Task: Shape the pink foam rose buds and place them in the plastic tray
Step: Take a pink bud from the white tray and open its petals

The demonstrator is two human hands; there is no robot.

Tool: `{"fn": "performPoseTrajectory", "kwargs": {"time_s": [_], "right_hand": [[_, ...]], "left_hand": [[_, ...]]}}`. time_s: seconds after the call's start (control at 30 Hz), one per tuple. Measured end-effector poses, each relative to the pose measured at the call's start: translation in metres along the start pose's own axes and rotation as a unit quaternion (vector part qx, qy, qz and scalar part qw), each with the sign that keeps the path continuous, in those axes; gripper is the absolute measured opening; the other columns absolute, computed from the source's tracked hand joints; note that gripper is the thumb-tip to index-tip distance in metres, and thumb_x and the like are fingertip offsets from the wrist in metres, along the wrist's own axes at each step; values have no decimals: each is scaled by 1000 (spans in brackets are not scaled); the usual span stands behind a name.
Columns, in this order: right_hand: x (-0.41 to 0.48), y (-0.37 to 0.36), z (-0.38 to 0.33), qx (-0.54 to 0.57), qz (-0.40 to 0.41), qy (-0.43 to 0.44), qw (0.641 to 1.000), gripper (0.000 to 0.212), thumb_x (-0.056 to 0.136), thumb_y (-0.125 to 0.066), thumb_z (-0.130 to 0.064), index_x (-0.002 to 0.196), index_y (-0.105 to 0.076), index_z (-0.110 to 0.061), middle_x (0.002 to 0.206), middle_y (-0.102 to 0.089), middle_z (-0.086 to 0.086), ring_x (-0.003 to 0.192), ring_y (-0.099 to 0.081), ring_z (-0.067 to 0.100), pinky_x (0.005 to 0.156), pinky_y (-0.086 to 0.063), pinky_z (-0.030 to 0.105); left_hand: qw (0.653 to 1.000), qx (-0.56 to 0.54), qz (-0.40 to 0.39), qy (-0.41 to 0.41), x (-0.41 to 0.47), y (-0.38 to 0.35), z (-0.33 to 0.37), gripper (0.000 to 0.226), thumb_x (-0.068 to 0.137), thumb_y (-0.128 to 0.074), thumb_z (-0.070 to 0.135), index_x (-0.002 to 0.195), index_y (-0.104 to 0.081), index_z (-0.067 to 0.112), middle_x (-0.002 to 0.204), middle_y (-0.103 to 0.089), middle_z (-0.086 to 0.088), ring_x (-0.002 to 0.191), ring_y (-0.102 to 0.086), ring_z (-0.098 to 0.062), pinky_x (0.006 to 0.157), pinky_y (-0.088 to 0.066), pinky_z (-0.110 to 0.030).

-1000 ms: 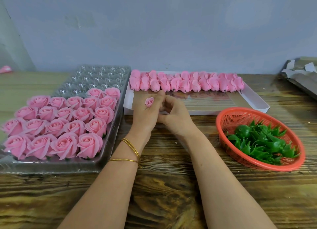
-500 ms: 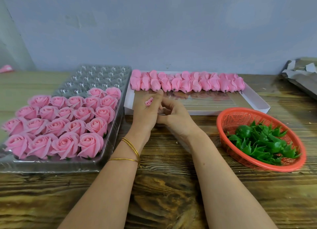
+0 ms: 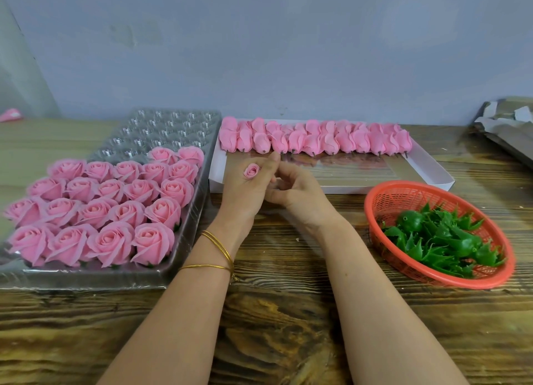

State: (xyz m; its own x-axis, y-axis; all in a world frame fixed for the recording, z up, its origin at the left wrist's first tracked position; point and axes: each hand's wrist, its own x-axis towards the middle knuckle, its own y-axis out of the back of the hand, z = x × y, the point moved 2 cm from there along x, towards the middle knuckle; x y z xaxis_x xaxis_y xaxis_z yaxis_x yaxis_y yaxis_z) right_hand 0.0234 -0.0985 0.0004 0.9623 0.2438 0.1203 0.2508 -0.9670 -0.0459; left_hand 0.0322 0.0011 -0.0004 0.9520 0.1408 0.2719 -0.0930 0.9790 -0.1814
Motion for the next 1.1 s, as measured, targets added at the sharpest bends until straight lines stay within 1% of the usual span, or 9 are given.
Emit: {"fn": "performPoseTrajectory", "kwargs": {"time_s": [0.07,0.17,0.43,0.57,0.67,0.77,0.9,1.0,1.1], "right_hand": [[-2,1,0,7,-7,2,1000,32,85,-59,15,117,-59,10,109,-63,37,104,-61,44,105,-40,61],[-3,0,-1,6,-15,1,1000,33,83,-62,15,114,-62,5,95,-68,19,97,-63,34,102,-46,56],[2,-5,0,-63,25,24,997,35,74,-70,14,95,-63,-13,85,-64,9,78,-62,16,72,-54,27],[2,-3,0,-56,16,20,998,32,77,-67,14,102,-65,-7,83,-67,7,79,-64,18,72,-54,30],[-1,-3,-2,-41,4,9,999,41,79,-63,17,118,-62,3,91,-68,14,86,-64,21,83,-54,39],[-4,-4,-4,-17,-4,-2,1000,43,81,-56,22,121,-59,7,104,-65,32,96,-62,32,97,-46,56],[-5,-4,-6,-13,-14,-8,1000,39,83,-53,22,120,-58,10,114,-54,46,111,-55,56,102,-38,65],[-4,-3,-4,-20,-12,-19,1000,36,83,-55,20,117,-58,10,107,-56,46,98,-60,44,98,-41,64],[-2,-3,-3,-24,-3,-17,1000,35,77,-60,20,109,-61,7,93,-59,25,89,-56,30,88,-47,52]], "left_hand": [[1000,-4,2,4,0,1,-1,34,89,-68,26,59,-54,17,51,-52,10,52,-54,-2,53,-44,-14],[1000,-10,11,9,1,2,-3,35,89,-68,29,55,-58,23,49,-53,12,52,-56,-2,54,-47,-16],[999,1,2,33,-1,-3,-3,32,82,-61,51,59,-67,29,58,-63,8,61,-65,-5,58,-51,-21],[999,-15,-6,37,-1,-3,-2,24,86,-66,40,68,-69,24,64,-67,7,66,-68,-6,58,-53,-19],[999,-20,-3,32,-2,-2,-1,24,88,-68,33,74,-63,15,64,-64,4,65,-66,-8,57,-52,-19],[1000,-8,-9,13,-3,-3,2,25,87,-67,31,67,-61,18,60,-60,7,62,-62,-9,59,-52,-23],[1000,11,-14,12,-4,-2,1,25,87,-68,33,66,-62,19,57,-59,8,62,-60,-9,63,-51,-28],[1000,16,-10,-1,-4,-1,1,37,89,-66,34,54,-58,26,52,-54,9,56,-58,-6,57,-49,-21],[1000,19,-8,7,-4,-2,0,43,91,-61,40,50,-55,27,52,-52,10,58,-58,-8,59,-50,-21]]}}
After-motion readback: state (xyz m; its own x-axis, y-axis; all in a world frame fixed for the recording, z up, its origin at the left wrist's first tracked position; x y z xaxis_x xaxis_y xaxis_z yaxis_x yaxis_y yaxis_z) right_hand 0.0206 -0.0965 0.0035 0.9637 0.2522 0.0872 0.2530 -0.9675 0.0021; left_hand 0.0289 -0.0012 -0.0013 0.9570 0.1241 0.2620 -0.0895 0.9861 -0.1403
